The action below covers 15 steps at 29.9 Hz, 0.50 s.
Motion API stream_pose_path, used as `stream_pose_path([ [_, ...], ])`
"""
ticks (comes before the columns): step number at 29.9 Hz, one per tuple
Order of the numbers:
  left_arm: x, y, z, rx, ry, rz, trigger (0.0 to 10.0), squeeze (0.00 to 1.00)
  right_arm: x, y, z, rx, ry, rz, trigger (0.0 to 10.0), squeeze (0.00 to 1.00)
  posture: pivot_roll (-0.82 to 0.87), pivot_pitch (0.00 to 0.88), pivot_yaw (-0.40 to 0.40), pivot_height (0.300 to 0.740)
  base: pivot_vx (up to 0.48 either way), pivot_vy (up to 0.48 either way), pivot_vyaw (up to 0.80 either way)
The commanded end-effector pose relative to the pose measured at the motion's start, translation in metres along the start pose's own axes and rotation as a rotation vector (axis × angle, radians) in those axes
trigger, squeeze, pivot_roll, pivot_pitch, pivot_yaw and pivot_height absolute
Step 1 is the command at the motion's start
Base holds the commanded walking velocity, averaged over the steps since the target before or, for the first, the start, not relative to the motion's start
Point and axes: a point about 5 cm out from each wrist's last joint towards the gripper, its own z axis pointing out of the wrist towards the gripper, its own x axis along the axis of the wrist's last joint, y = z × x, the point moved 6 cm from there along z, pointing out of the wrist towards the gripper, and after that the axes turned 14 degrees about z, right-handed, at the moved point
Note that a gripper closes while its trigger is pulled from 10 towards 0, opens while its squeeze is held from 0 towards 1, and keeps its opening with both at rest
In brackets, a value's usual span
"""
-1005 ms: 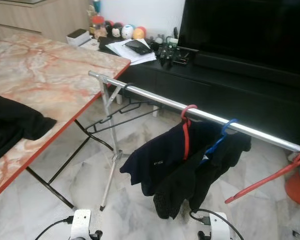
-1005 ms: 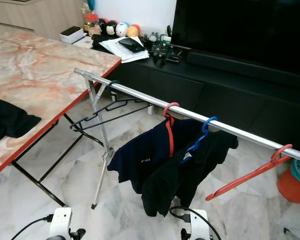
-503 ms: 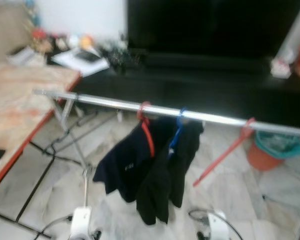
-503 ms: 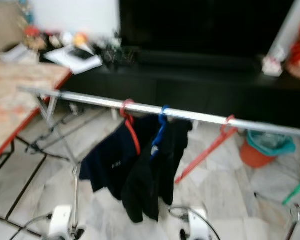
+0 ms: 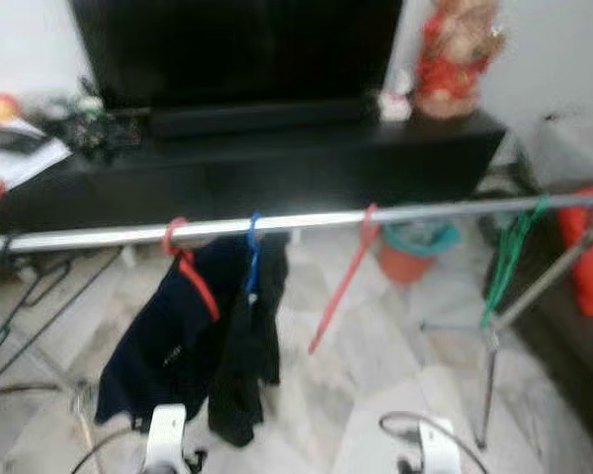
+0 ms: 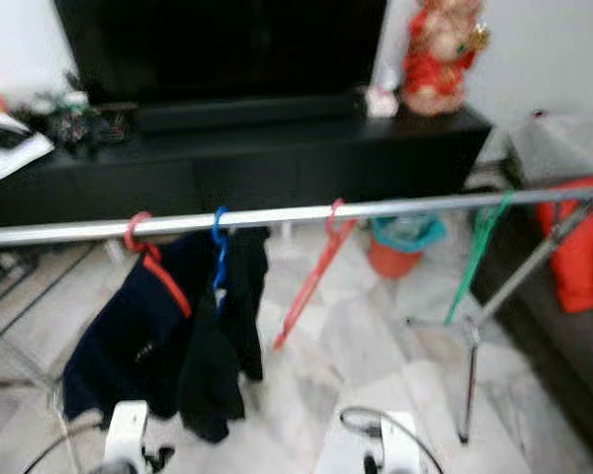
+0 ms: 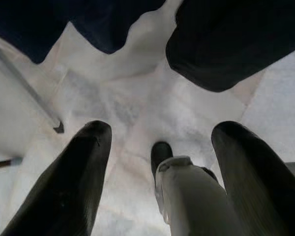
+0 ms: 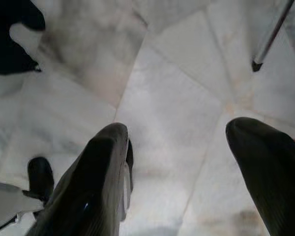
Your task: Hang hanger
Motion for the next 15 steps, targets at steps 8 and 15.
stream_pose_path([
  [8,-0.002,0.003,-0.001,-0.033,0.002,0.057,10.0,0.00,-0.005,-0.001,0.000,-0.003,-0.011,0.010,10.0,0.00,0.01,0.000,-0.009,0.740,0.000,0.000,-0.06],
  [15,0.009,-0.004,-0.002,-0.066,0.080,0.159,10.0,0.00,-0.006,0.000,-0.001,-0.017,-0.009,0.020,10.0,0.00,0.03,0.000,-0.008,0.740,0.000,0.000,0.00],
])
